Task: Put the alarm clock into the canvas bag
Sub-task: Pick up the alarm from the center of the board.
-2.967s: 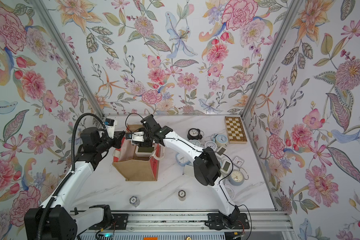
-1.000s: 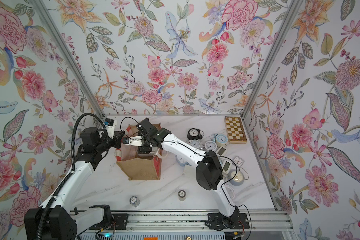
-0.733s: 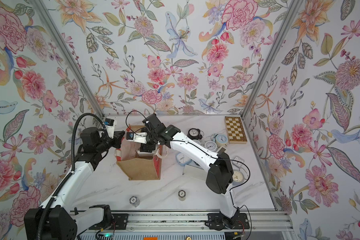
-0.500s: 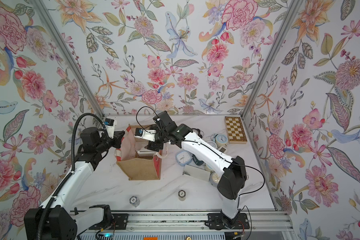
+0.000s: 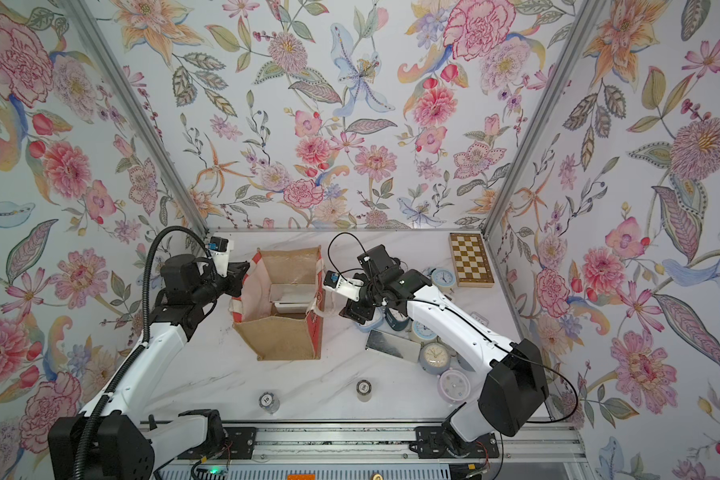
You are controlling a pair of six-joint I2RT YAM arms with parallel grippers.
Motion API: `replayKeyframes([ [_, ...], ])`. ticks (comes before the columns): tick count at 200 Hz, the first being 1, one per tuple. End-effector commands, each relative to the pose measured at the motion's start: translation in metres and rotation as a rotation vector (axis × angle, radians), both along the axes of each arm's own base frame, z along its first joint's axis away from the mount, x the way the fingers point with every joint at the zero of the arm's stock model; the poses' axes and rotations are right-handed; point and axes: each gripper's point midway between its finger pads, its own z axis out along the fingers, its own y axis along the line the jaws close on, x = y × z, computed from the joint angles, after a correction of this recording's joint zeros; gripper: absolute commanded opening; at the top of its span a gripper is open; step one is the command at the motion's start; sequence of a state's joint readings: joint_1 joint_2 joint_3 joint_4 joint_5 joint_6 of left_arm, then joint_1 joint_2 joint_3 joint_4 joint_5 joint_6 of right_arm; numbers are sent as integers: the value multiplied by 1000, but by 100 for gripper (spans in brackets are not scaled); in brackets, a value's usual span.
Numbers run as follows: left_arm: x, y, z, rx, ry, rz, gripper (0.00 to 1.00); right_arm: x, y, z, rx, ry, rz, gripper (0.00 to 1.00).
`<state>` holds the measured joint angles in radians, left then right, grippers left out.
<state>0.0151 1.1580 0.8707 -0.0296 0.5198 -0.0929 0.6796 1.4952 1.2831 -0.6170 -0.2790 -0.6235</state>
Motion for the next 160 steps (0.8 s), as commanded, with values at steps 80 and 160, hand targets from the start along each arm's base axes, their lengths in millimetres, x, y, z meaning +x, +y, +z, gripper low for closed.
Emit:
replayKeyframes([
  [80,0,1,3,9,-17,-6,5,-23,-70,-116,-262,219,-123,74],
  [160,1,2,1,14,-12,0,5,-26,-103,-151,-384,283,-172,74],
])
